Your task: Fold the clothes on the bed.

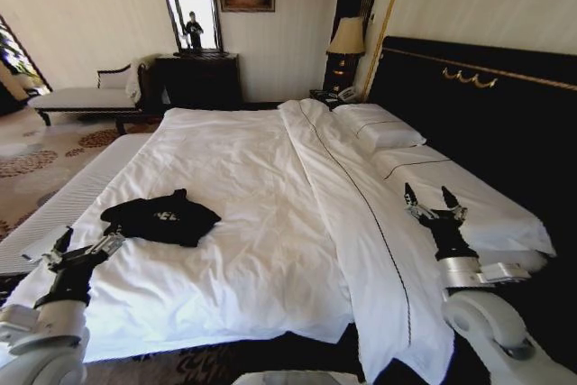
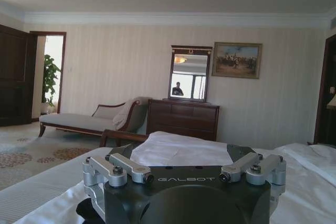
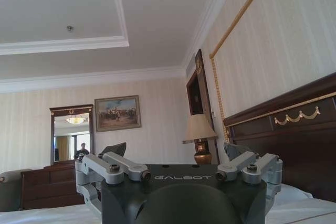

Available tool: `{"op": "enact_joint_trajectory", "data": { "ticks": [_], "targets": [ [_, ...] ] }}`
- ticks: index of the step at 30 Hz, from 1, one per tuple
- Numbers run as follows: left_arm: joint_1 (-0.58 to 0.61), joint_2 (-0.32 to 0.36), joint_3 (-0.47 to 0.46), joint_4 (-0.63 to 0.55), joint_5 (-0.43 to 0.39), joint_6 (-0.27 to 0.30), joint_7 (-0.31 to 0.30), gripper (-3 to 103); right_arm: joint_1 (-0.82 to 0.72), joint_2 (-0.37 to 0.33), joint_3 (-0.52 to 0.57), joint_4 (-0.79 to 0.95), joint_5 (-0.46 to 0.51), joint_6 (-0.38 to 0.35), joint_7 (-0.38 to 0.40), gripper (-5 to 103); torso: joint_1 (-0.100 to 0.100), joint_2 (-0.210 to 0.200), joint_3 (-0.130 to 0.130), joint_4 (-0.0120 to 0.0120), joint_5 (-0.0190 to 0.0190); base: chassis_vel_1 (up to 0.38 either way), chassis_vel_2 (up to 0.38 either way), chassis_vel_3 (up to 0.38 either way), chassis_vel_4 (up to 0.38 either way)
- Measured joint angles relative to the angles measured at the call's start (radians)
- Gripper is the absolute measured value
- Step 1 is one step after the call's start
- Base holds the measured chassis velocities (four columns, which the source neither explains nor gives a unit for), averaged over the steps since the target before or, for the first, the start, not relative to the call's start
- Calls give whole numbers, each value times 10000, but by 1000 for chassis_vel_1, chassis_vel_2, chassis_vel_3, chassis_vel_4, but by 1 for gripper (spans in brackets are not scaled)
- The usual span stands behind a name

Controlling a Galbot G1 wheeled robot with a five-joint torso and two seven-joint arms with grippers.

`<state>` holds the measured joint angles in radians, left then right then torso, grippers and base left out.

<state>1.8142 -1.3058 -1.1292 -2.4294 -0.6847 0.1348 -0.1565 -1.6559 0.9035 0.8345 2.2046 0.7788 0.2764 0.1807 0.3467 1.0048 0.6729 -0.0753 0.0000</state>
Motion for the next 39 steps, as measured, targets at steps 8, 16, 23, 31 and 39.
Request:
{"op": "enact_joint_trajectory", "data": {
  "ticks": [8,16,23,31,39],
  "targets": [
    [-66,5,64,18,-12,-17,-21,100,-75,-7,95,1,-4,18,-68,100,0,0,0,4,0,-14,-18,-15,-20],
    [-86,-28,78,37,-3,-17,-50,100,-109,-14,131,7,-113,21,-146,100,-1,0,0,2,0,0,0,0,0],
    [-111,-49,81,71,31,-17,-74,100,-115,-13,122,18,-118,9,-129,100,0,0,0,1,0,0,0,0,0],
    [-140,-107,187,103,117,-17,-89,100,-73,-21,102,-27,-83,-6,-105,100,0,0,0,0,1,0,0,0,0],
    [-175,-99,207,160,128,-17,-94,100,-28,10,18,-100,-123,-12,-104,100,0,0,0,2,0,0,0,0,0]
  ]
}}
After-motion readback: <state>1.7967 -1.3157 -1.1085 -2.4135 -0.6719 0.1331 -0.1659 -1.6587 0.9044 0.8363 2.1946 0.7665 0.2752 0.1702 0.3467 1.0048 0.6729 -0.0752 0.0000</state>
